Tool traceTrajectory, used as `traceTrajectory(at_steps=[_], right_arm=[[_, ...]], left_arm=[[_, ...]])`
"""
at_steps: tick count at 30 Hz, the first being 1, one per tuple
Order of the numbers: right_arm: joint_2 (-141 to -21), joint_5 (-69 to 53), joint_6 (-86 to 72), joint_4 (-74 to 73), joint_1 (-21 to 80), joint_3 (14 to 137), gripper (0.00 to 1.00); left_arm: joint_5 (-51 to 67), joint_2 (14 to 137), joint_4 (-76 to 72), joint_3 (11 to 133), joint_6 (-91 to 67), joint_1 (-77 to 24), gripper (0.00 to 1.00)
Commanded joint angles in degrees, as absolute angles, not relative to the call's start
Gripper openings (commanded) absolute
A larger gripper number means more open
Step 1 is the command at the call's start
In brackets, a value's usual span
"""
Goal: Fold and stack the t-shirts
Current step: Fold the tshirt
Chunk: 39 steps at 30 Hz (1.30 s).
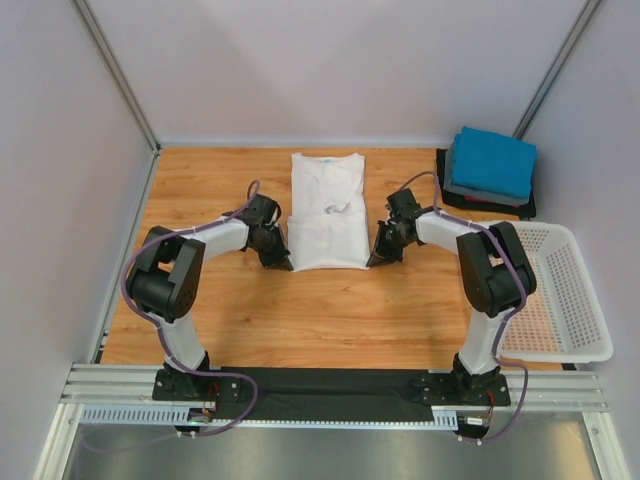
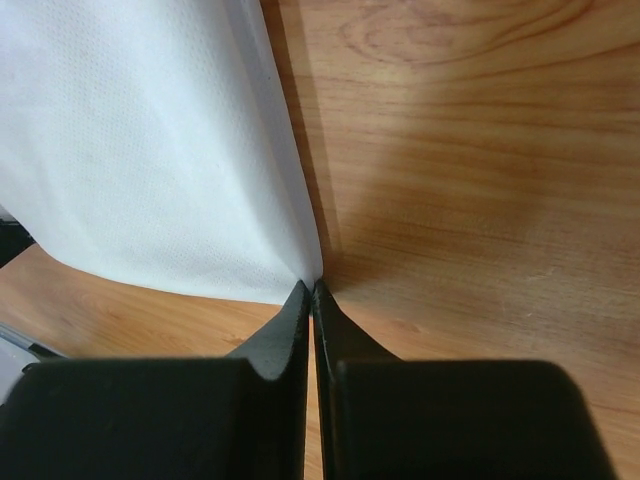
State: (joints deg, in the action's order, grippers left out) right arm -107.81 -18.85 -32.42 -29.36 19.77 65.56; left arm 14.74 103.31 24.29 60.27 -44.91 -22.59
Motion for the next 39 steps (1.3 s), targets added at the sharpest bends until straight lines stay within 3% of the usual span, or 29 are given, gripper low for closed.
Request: traceTrajectory(at_steps=[1,7,14,23,26,32,39], right_arm=[[-107.32,-17.84,-33.05,-26.99,20.39,62.14,0.00],[-102.05,-17.49,-34.01,-25.84,21.88,53.19,0.00],[-87.84,-17.31,-38.58,-26.97,24.60,40.01,0.00],[-63.39,-8.18,-52.19,-41.12,41.65,32.70,0.00],[-56.01,-4.59,-54.31,-49.72,44.12,34.01,0.01],[-46.07,-5.02,-58.18,-58.08,45.00,38.05,0.00],[-50.44,-0.36,-55.38,-61.43,45.27,47.80,0.00]], left_arm=[[13.89,103.45,25.04,58.63,-43.69,-23.81,0.00],[11.60,98.71,29.96,55.73,-42.19,-25.83,0.00],[8.79,86.59,38.40,49.84,-42.89,-30.23,0.00],[0.62,66.29,51.49,44.82,-54.92,-45.69,0.00],[0.17,58.13,57.99,45.61,-59.04,-49.12,0.00],[0.18,53.35,65.38,49.56,-64.42,-53.26,0.00],[-9.22,56.68,72.68,60.63,-63.99,-53.26,0.00]])
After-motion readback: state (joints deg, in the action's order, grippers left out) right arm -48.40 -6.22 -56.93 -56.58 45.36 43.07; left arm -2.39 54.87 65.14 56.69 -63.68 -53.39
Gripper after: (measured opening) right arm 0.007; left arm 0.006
